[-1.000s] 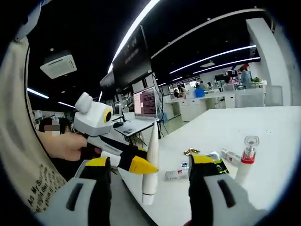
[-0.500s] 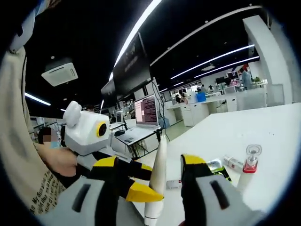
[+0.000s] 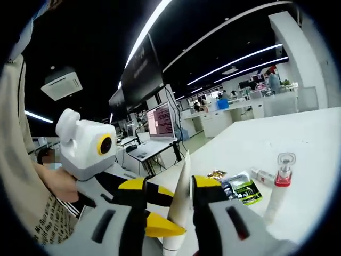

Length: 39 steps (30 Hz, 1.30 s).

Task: Arrange the skincare products in the storage area until every visible bottle or jar stands upright without overlapping.

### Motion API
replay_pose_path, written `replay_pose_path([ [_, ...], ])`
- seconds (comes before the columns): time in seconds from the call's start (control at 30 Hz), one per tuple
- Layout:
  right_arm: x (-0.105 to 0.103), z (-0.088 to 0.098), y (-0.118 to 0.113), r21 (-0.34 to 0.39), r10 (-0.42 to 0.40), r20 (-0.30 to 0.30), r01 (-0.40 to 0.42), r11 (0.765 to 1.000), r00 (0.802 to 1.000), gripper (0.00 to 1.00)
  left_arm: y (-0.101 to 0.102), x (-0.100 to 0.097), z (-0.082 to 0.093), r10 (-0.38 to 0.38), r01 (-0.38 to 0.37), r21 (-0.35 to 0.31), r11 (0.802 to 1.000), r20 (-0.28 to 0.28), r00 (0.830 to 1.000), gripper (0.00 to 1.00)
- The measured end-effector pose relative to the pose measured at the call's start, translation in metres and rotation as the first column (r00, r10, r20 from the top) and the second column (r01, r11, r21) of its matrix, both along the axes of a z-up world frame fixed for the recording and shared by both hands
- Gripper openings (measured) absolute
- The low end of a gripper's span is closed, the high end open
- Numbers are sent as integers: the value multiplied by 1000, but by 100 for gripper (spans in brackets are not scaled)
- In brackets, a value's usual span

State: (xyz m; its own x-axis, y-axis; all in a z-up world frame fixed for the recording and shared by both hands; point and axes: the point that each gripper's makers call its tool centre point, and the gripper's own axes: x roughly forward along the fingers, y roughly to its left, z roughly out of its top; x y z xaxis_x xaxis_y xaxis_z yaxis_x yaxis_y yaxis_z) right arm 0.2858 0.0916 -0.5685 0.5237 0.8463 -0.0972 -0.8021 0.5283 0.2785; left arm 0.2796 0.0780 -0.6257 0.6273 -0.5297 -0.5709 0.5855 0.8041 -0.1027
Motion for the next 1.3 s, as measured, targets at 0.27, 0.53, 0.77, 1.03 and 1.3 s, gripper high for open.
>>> replay_pose_path([
  [0.27, 5, -22, -3, -44, -29, -94, 25, 999, 995, 28, -1, 1, 0, -32, 30, 78, 997, 31, 999, 26],
  [0.53, 10, -27, -8, -34, -58, -158, 54, 998, 986, 17, -4, 3, 1, -53, 49, 90, 995, 44, 998, 26],
  [0.77, 8, -28, -10, 2, -68, -204, 70, 998, 977, 16, -6, -1, 1, -69, 66, 90, 994, 35, 997, 27],
  [1.03, 6, -28, -21, 29, -74, -252, 84, 996, 965, 13, -14, -3, 3, -100, 98, 72, 993, 30, 994, 28],
  [1.3, -1, -32, -37, 58, -53, -275, 71, 996, 960, 12, -30, -12, 1, -151, 151, 25, 988, 27, 988, 28],
])
